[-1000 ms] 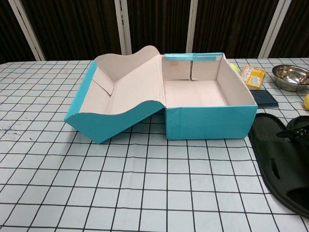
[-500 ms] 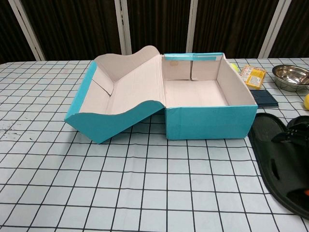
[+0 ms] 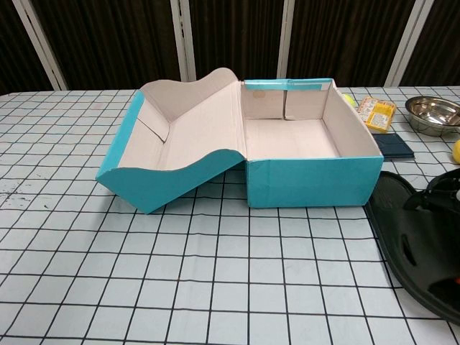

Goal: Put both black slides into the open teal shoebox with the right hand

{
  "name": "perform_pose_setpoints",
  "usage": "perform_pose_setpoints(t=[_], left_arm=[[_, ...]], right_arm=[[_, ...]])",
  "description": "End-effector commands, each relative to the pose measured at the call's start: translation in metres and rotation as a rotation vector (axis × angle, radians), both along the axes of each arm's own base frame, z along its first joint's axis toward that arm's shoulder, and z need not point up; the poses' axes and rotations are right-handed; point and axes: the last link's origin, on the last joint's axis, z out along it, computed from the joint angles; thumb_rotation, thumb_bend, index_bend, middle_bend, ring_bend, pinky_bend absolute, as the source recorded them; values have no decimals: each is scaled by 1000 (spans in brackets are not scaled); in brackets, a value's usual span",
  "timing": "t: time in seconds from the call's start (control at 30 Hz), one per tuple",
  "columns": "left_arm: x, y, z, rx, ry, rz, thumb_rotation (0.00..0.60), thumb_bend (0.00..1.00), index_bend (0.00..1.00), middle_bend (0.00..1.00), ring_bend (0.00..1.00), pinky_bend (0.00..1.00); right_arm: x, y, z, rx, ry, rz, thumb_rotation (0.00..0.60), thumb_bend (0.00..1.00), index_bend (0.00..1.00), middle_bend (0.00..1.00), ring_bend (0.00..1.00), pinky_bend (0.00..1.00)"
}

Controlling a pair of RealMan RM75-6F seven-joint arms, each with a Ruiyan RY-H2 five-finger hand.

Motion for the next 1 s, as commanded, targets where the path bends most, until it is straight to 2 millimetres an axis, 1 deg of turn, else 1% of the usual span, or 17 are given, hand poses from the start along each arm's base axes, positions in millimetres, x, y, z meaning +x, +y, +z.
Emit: perform_pose_setpoints(t=[0.03,0.2,0.37,0.43,0.53,0.63,0.73,0.77,0.83,0.97,1.0], left_arm=[[-1,0,1,1,-4,2,600,358,50,0,0,110],[-1,0,1,-4,-9,2,600,357,52,0,0,110],[1,-1,1,-6,-16,-4,600,358,53,0,0,110],[0,-1,2,-1,-18,-5,600,358,53,0,0,110],[-1,-1,3,3,-18,-1,600,358,55,0,0,110],[-2,0,2,-2,-17,5,600,357,55,0,0,110],[-1,0,1,-4,-16,3,600,357,55,0,0,110],[-1,0,1,-3,-18,1,600,357,55,0,0,110],[0,0,1,-2,-19,0,600,357,55,0,0,110],[1,0,2,4,-26,-3,600,358,55,0,0,110],[1,0,1,5,-29,-4,600,358,55,0,0,110]], right_arm=[[1,-2,7,6,10,-1,600,238,407,440,179,0],[4,-8,21,-4,44,10,600,238,452,452,191,0],[4,-17,26,-2,63,9,600,240,557,469,207,0],[3,-20,33,-14,71,2,600,252,583,469,207,0],[4,-21,44,-45,56,-4,600,272,592,469,207,0],[7,-23,64,-109,25,-6,600,274,595,469,207,0],[11,-24,79,-147,-7,1,600,287,600,469,207,0],[16,-26,87,-163,-52,6,600,293,606,468,207,0],[19,-29,94,-166,-88,10,600,304,612,468,207,0],[28,-41,108,-189,-174,37,600,322,638,468,208,0],[36,-48,113,-204,-214,56,600,326,641,469,209,0]])
